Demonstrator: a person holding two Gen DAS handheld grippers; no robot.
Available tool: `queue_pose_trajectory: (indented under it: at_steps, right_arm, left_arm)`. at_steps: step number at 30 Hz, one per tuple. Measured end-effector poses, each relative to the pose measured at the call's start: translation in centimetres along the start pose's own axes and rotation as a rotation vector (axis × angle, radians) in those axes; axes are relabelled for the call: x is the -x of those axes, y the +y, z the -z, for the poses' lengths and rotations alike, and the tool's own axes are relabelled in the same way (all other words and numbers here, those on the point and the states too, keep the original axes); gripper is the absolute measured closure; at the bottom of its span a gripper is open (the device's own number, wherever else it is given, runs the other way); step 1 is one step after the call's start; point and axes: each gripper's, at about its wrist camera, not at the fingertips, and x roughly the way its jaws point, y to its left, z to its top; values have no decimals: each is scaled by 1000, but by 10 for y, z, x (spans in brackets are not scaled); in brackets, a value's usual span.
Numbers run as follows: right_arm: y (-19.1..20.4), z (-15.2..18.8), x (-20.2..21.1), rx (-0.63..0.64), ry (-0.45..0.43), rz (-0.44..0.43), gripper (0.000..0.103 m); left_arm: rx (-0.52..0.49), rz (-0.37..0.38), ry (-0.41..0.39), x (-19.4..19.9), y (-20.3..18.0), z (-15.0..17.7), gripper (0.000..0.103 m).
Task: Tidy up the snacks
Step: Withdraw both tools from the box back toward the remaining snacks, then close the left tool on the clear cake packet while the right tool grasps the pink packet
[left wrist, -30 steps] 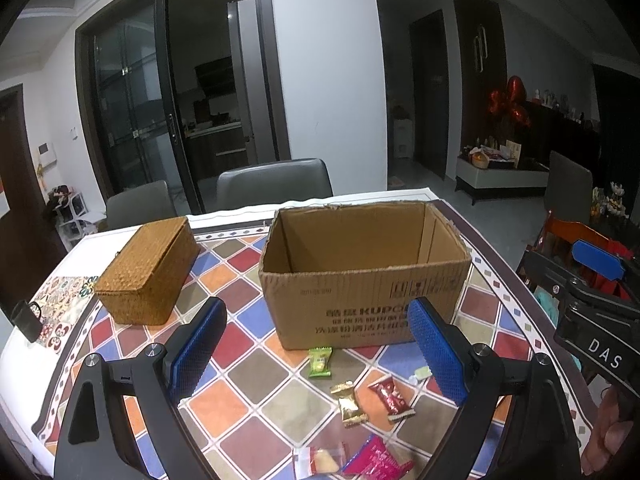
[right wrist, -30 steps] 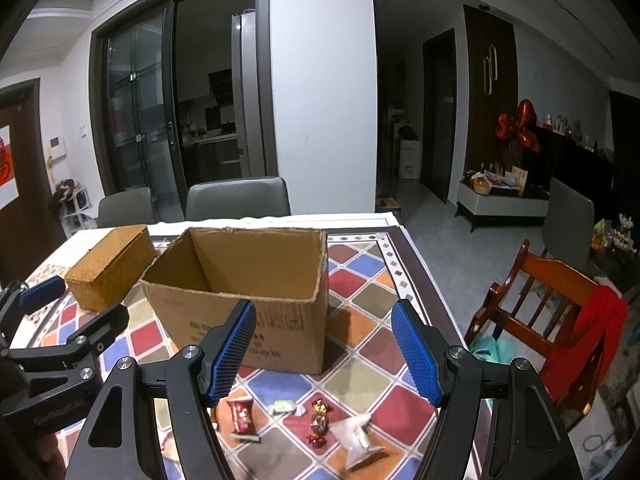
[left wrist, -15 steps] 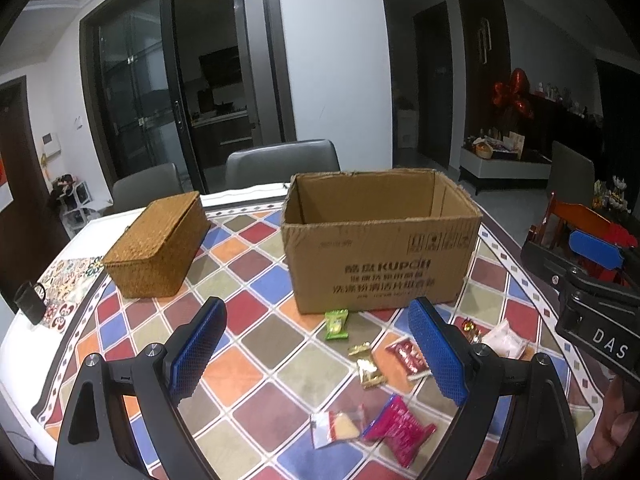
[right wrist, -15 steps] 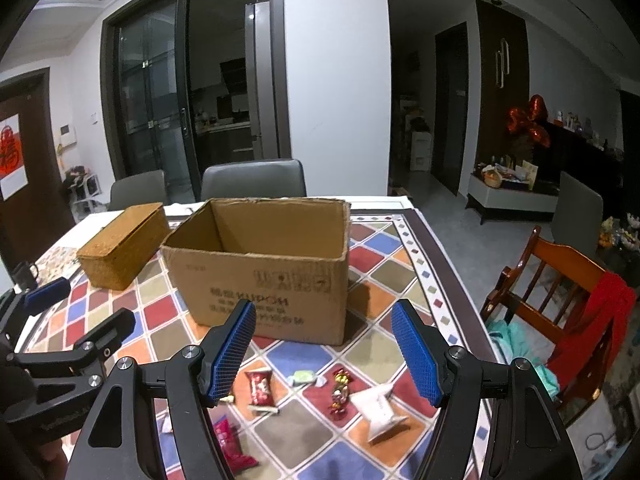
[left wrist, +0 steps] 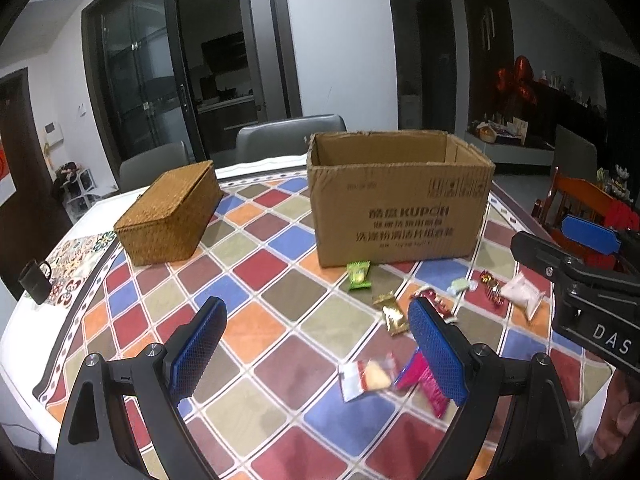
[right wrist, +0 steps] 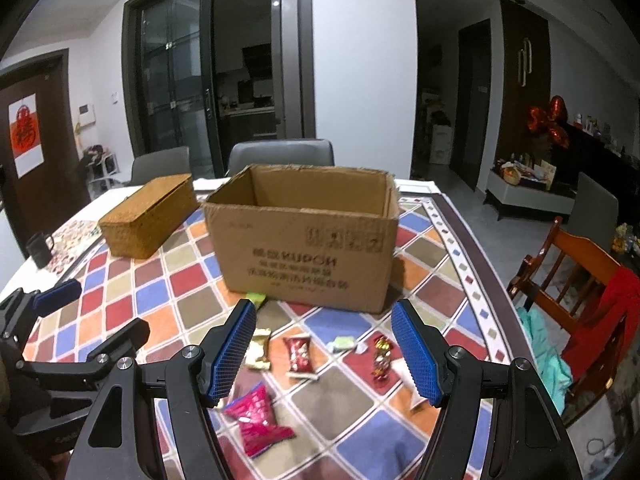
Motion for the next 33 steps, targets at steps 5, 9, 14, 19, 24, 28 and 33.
queue_pose_trajectory:
  at_steps: [5, 9, 14, 19, 24, 28, 33]
  right_arm:
    - [11, 12, -2, 24, 22, -10, 32]
    - [17, 19, -5, 42, 36, -17, 32]
    - [24, 31, -12, 65, 63, -22, 32]
    - [30, 44, -20, 75, 100, -33, 32]
    - [36, 59, -28, 87, 136, -46, 32]
    - [41, 68, -36, 100, 165, -53, 32]
    - [43, 78, -49, 101, 208, -65, 32]
  left_arm:
    - [1, 1, 18, -2, 6, 15, 10]
    - [1, 6, 33, -5, 9, 27, 10]
    - [-8, 4, 50, -9, 11, 40, 10]
    - [-15, 15, 67, -16, 13, 50, 10]
    - [-43, 14, 80, -22, 13, 60, 10]
    - [-40, 28, 100, -31, 14, 65, 10]
    - [-48, 39, 131, -43, 14, 75, 10]
